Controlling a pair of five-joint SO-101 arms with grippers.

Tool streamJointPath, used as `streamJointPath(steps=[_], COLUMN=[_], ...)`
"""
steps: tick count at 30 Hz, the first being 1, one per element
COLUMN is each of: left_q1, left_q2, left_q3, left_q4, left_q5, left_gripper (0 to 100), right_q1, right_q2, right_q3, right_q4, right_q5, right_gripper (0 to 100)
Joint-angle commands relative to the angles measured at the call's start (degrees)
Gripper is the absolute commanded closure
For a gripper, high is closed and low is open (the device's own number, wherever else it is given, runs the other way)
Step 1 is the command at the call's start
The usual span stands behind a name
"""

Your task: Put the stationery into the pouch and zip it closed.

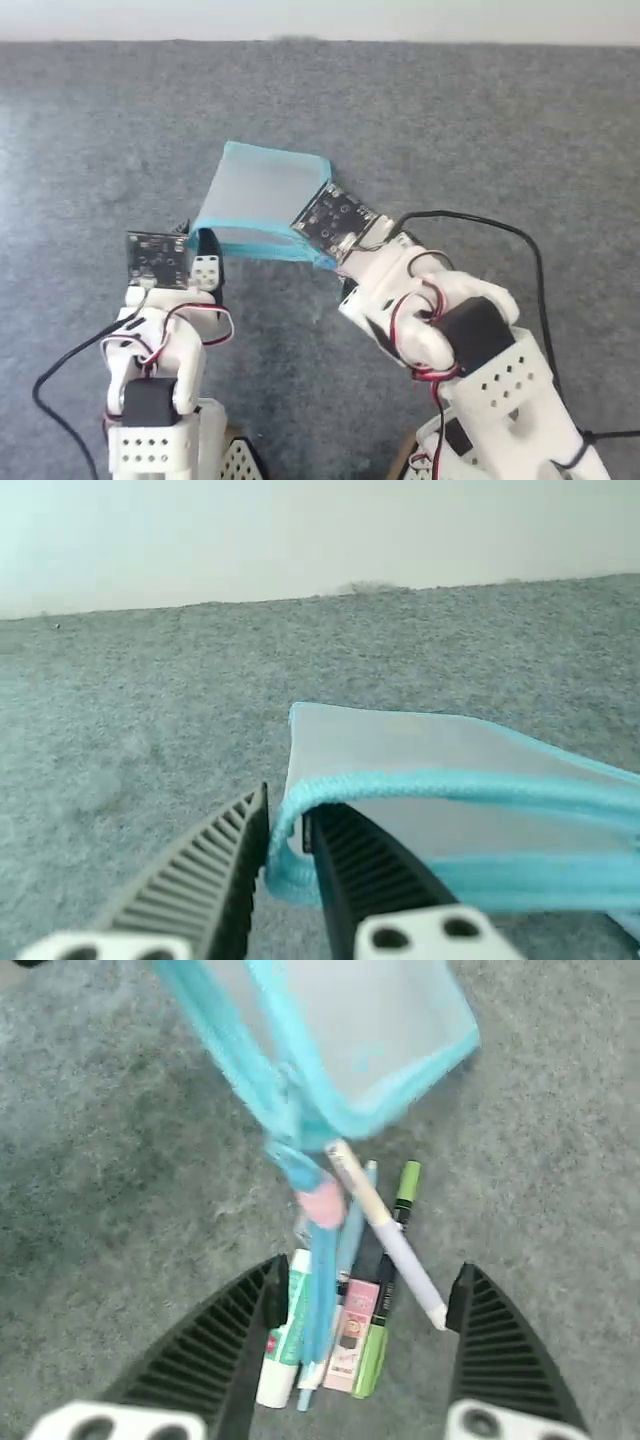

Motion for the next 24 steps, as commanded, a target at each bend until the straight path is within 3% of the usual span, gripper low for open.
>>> streamJointPath(steps=[1, 5, 11, 24], left_q1=[-5.19, -6.95, -5.89, -5.71], left_q2=[-0.44, -0.44, -0.44, -0.53], left_q3=[-0.92, -1.01, -0.92, -1.1], left_q4=[-3.78, -3.96, -3.87, -3.87], left_q5=[4.13, 4.84, 4.66, 2.64], left_gripper=[95, 95, 95, 95], right_q1=[6.73, 11.82, 12.53, 12.44], right_q2=[-0.75, 1.19, 6.29, 16.13], right_q3=[1.23, 7.38, 14.33, 19.52], right_q4=[-4.0, -8.4, -15.69, -16.31], right_q5=[0.18, -0.26, 0.26, -3.34], right_gripper=[75.4, 75.6, 75.6, 75.7])
